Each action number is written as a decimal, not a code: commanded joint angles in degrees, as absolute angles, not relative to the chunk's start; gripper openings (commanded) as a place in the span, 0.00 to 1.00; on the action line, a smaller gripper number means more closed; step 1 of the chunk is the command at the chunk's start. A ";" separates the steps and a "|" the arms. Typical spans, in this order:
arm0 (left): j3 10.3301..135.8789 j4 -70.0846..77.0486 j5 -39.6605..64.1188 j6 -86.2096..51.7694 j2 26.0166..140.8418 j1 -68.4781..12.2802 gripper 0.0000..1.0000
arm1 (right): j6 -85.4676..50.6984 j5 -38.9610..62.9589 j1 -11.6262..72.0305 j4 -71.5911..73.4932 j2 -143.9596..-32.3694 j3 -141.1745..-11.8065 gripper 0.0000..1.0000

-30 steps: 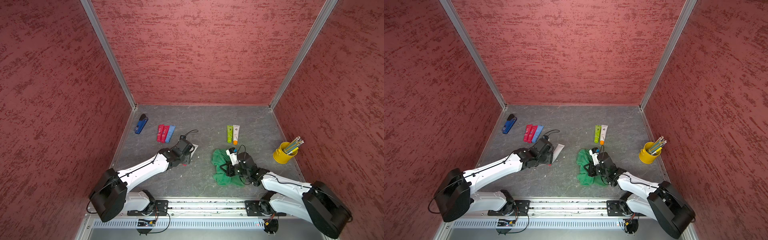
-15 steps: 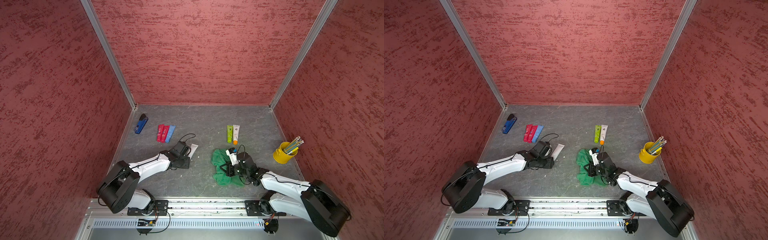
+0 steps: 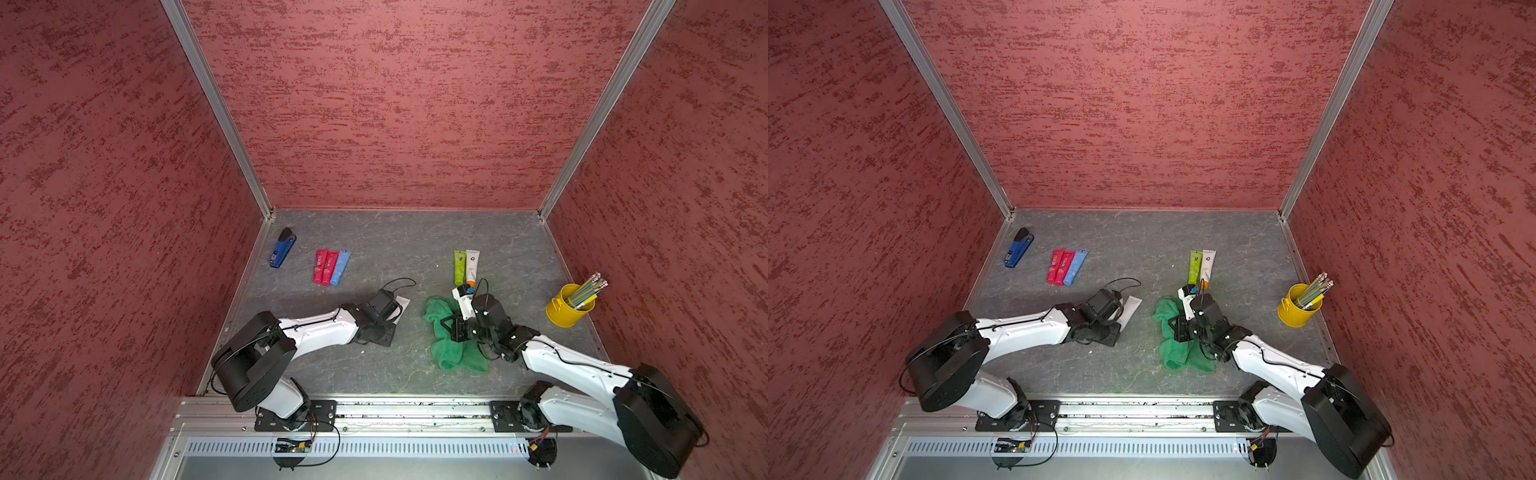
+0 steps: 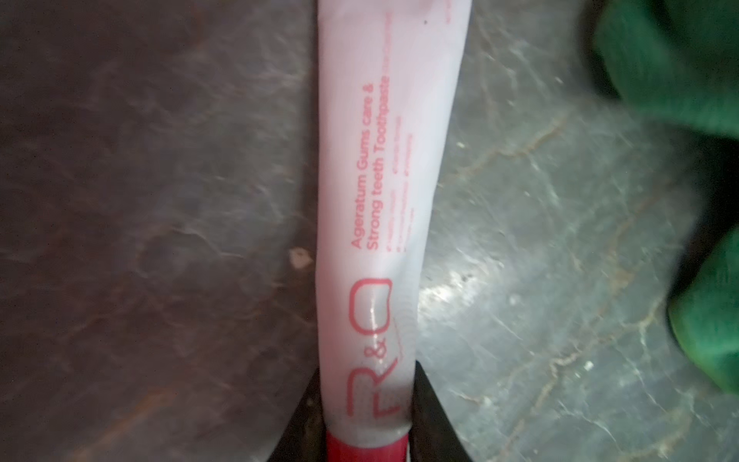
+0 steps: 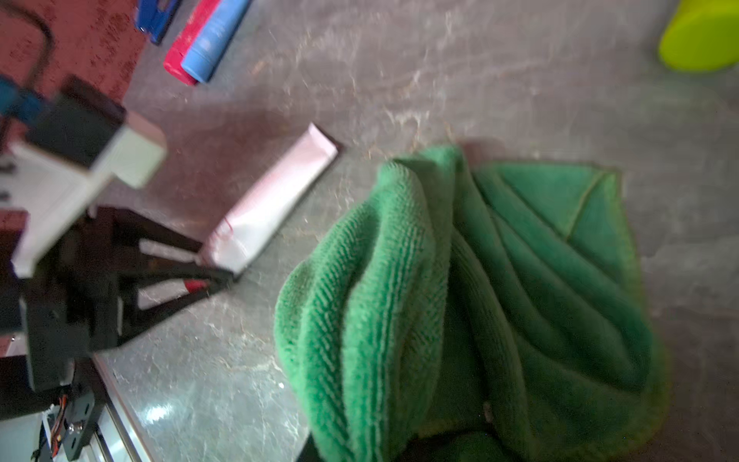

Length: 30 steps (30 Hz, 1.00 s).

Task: Wipe the surface of the toothpaste tube
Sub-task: Move the toothpaste to the center of the board, then wipe the dirt from the toothpaste tube.

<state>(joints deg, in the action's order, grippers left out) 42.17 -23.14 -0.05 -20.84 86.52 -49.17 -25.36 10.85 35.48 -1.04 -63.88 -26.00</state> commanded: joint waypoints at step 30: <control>37.45 -18.05 -2.01 -21.21 84.36 -59.05 0.21 | -25.55 18.26 35.93 18.13 -96.37 -33.62 0.00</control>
